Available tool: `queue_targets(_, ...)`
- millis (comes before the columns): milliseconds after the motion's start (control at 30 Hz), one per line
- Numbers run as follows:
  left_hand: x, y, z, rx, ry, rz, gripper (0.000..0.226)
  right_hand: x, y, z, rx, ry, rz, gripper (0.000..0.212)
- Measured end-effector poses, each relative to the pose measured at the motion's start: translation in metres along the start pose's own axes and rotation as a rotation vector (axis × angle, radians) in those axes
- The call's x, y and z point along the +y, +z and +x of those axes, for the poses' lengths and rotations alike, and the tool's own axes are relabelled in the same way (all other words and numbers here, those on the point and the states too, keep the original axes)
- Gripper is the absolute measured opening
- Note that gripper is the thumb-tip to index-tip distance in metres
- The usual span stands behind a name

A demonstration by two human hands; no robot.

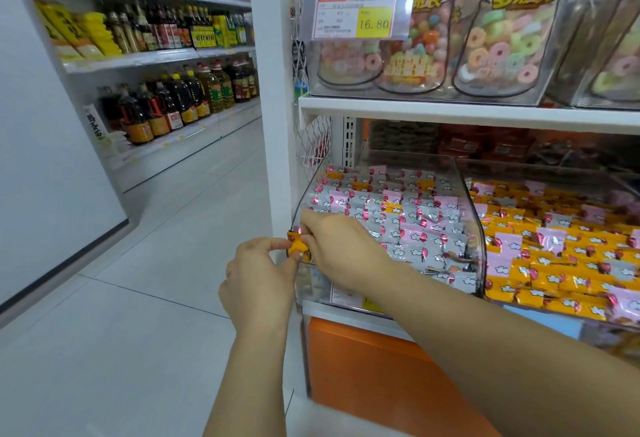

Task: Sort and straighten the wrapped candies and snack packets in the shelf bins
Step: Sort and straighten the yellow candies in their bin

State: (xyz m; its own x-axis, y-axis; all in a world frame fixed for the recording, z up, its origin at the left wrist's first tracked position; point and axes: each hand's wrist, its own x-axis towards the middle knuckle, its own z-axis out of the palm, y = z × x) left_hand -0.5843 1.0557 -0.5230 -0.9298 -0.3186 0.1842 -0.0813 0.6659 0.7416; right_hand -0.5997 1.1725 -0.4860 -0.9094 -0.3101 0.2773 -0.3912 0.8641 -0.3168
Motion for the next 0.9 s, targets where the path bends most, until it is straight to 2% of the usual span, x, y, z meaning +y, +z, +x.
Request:
queue_targets(167,0.001,-0.001,0.000,-0.036,0.005,0.043,0.027,-0.009,-0.017,0.000,0.074,0.019,0.159,0.005)
queue_targets(267,0.003,-0.003,0.000,-0.014,0.115,0.014,0.032,-0.005,-0.020,-0.013,0.157,0.025,0.301,0.010)
queue_targets(400,0.018,-0.008,-0.006,-0.017,0.323,-0.266,0.036,0.008,-0.037,-0.038,0.370,0.071,0.649,0.011)
queue_targets(500,0.030,-0.006,-0.014,-0.129,0.398,-0.412,0.035,0.022,-0.050,-0.059,0.438,0.118,0.891,0.014)
queue_targets(567,0.037,-0.001,-0.019,-0.236,0.421,-0.449,0.036,0.029,-0.056,-0.077,0.437,0.146,0.968,0.013)
queue_targets(733,0.058,0.016,-0.034,-0.327,0.527,-0.415,0.037,0.046,-0.072,-0.119,0.472,0.188,0.973,0.003)
queue_targets(833,0.074,0.025,-0.047,-0.348,0.589,-0.402,0.036,0.058,-0.084,-0.139,0.474,0.239,0.858,0.029)
queue_targets(900,0.086,0.034,-0.055,-0.377,0.632,-0.394,0.036,0.063,-0.092,-0.150,0.485,0.245,0.769,0.035)
